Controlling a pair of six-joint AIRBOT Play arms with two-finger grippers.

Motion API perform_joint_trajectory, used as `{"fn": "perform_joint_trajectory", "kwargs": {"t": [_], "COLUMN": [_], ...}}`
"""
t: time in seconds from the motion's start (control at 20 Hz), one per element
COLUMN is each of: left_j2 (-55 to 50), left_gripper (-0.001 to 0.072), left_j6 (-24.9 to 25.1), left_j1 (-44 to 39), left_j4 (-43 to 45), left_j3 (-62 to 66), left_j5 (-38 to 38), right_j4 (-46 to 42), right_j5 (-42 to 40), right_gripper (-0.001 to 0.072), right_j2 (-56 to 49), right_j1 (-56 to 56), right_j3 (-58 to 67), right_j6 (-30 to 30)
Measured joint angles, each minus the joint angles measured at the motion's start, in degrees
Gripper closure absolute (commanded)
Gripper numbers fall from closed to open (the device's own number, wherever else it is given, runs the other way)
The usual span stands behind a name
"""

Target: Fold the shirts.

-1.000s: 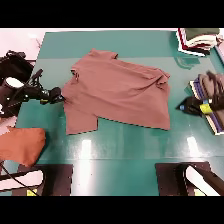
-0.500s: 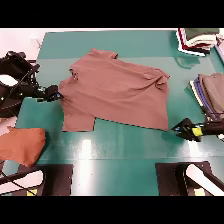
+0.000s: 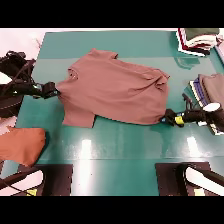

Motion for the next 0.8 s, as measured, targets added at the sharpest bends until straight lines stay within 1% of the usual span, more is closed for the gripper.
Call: {"fn": "perform_joint_trajectory", "kwargs": {"t": [0.1,0.25,0.5,0.65,0.8], "left_j2": [3.87,11.02,20.55,22.73,23.54], "left_gripper": [0.0682,0.0682,0.0682,0.0682,0.0682], "left_j6": [-0.28,-1.64,-3.96,-5.57,-6.36], "left_j1": [0.00,0.00,0.00,0.00,0.00], "left_j4": [0.44,0.76,0.76,0.68,0.70], "left_j3": [2.16,9.18,29.62,43.34,51.91], "left_j5": [-0.22,-0.61,-0.50,-0.20,1.42], "right_j4": [-0.66,-1.07,-1.14,-1.18,-1.11], "right_j5": [0.70,2.14,3.61,5.11,9.07], "right_gripper": [0.0696,0.0697,0.0696,0.0697,0.0698], "right_j2": [3.30,10.43,21.07,23.78,22.75], "right_j1": [1.44,1.86,-2.25,-7.17,-13.00], "right_j3": [4.46,14.14,36.68,51.43,65.57], "right_j6": [-0.07,-0.09,-0.07,-0.02,0.17]}}
